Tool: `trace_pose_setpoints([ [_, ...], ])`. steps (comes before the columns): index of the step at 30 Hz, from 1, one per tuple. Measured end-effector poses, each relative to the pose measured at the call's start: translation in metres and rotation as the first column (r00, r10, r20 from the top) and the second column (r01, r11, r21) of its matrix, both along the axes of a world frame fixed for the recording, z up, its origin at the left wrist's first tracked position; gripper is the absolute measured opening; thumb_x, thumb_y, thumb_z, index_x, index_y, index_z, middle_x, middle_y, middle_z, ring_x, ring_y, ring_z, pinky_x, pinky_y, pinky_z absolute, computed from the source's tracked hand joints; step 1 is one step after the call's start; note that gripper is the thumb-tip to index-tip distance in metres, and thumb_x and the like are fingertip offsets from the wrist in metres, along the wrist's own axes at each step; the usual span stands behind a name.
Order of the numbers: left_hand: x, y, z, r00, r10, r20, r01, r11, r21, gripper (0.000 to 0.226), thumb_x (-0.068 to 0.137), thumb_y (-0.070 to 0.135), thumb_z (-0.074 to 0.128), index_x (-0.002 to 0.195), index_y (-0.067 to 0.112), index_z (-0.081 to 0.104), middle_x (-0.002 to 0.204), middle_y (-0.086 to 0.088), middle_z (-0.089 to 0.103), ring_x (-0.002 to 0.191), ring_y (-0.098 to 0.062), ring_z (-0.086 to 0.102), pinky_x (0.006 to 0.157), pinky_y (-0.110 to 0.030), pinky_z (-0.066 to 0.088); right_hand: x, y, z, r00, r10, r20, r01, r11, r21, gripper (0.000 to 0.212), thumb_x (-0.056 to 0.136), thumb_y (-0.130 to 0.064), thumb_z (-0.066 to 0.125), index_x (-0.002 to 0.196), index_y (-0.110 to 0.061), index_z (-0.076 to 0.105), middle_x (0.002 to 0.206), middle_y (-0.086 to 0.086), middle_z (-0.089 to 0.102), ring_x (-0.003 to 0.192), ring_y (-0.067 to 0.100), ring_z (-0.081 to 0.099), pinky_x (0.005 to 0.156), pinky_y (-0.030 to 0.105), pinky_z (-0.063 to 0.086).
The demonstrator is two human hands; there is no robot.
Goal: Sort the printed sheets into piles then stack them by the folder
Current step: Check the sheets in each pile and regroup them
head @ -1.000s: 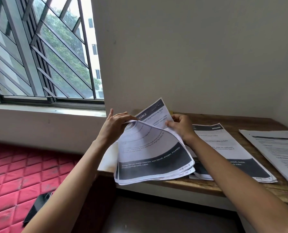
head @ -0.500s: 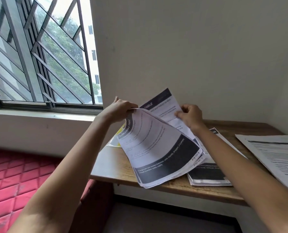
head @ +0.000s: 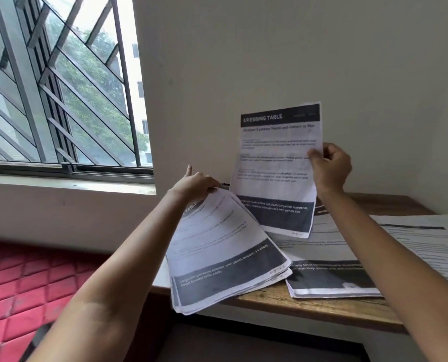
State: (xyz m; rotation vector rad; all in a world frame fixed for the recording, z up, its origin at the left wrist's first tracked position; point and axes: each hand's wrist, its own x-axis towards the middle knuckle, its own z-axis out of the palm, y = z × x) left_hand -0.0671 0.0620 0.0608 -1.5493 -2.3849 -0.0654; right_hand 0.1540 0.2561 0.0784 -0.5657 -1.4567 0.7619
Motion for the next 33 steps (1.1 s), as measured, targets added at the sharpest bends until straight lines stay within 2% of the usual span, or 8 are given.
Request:
trace_pose_setpoints([
  [7, 0.006, 0.020, -0.041, 0.976, -0.071, 0.206, 0.019, 0.970, 0.241, 0.056, 0.092, 0.016, 0.059, 0.144, 0.022, 0.038, 0.138, -0.007, 0.055, 0.128, -0.026, 0.050, 0.116, -0.055, 0.005, 0.020, 0.019, 0.015, 0.970, -0.091, -0.226, 0.094, 0.996, 0.001, 0.016, 0.083, -0.019, 0.062, 0.087, -0.004, 0.068, 0.081, 0.001, 0.065, 0.066, 0.003, 0.056, 0.058, 0.013, 0.046],
  [11, 0.008, 0.021, -0.036, 0.909, -0.093, 0.407, -0.097, 0.901, 0.423, 0.055, 0.096, 0.026, 0.055, 0.146, 0.013, 0.035, 0.142, -0.016, 0.048, 0.129, -0.032, 0.046, 0.110, -0.040, 0.031, 0.034, 0.024, 0.023, 0.921, -0.098, -0.376, 0.098, 0.995, -0.018, 0.014, 0.082, -0.019, 0.063, 0.084, -0.005, 0.067, 0.077, -0.001, 0.062, 0.063, -0.007, 0.053, 0.058, 0.014, 0.045],
  [16, 0.022, -0.003, -0.007, 0.315, -0.464, 0.828, -0.275, 0.791, 0.547, 0.066, 0.099, 0.054, 0.026, 0.142, 0.005, 0.040, 0.143, -0.016, 0.046, 0.130, -0.025, 0.045, 0.111, -0.036, 0.032, 0.033, 0.017, 0.025, 0.942, 0.030, -0.336, -0.089, 0.983, -0.163, 0.022, 0.079, -0.008, 0.064, 0.063, -0.022, 0.059, 0.064, -0.009, 0.058, 0.053, -0.005, 0.050, 0.058, 0.019, 0.046],
  [19, 0.033, -0.024, 0.003, -0.033, -0.593, 0.804, -0.337, 0.764, 0.550, 0.085, 0.092, 0.068, 0.012, 0.132, 0.003, 0.048, 0.115, -0.012, 0.066, 0.103, -0.021, 0.064, 0.091, -0.034, 0.052, 0.021, 0.002, 0.008, 0.967, 0.194, -0.164, -0.230, 0.943, -0.239, 0.023, 0.080, -0.008, 0.069, 0.064, -0.023, 0.063, 0.064, -0.008, 0.062, 0.056, 0.002, 0.056, 0.061, 0.022, 0.049],
  [22, 0.041, -0.044, -0.002, -0.196, -0.655, 0.730, -0.370, 0.739, 0.564, 0.089, 0.089, 0.073, 0.011, 0.108, 0.005, 0.066, 0.083, -0.006, 0.074, 0.071, -0.015, 0.070, 0.062, -0.025, 0.056, 0.002, -0.024, -0.018, 0.926, 0.374, -0.056, -0.371, 0.870, -0.324, 0.020, 0.079, -0.006, 0.072, 0.066, -0.020, 0.066, 0.072, -0.002, 0.067, 0.069, 0.018, 0.065, 0.071, 0.032, 0.056],
  [26, 0.042, -0.068, -0.021, -0.162, -0.712, 0.684, -0.363, 0.687, 0.629, 0.076, 0.097, 0.060, 0.015, 0.105, 0.009, 0.071, 0.087, -0.010, 0.074, 0.075, -0.021, 0.071, 0.063, -0.029, 0.058, -0.021, -0.065, -0.045, 0.837, 0.546, -0.041, -0.508, 0.747, -0.429, 0.019, 0.082, 0.002, 0.069, 0.073, -0.015, 0.063, 0.078, 0.004, 0.066, 0.069, 0.021, 0.063, 0.072, 0.036, 0.057],
  [29, 0.037, -0.080, -0.041, 0.026, -0.727, 0.686, -0.455, 0.602, 0.656, 0.036, 0.101, 0.031, 0.040, 0.116, 0.005, 0.060, 0.101, -0.015, 0.072, 0.086, -0.031, 0.069, 0.069, -0.037, 0.059, -0.030, -0.082, -0.062, 0.758, 0.652, -0.026, -0.578, 0.653, -0.490, 0.015, 0.084, 0.002, 0.066, 0.078, -0.011, 0.063, 0.085, 0.006, 0.067, 0.074, 0.025, 0.066, 0.074, 0.041, 0.058],
  [33, 0.033, -0.087, -0.062, 0.217, -0.703, 0.677, -0.544, 0.489, 0.682, 0.009, 0.090, 0.002, 0.058, 0.095, 0.009, 0.062, 0.073, 0.000, 0.073, 0.059, -0.014, 0.068, 0.057, -0.027, 0.058, -0.038, -0.086, -0.078, 0.757, 0.650, 0.069, -0.543, 0.684, -0.487, 0.011, 0.081, -0.002, 0.071, 0.086, -0.010, 0.067, 0.097, 0.011, 0.070, 0.089, 0.033, 0.067, 0.082, 0.046, 0.056],
])
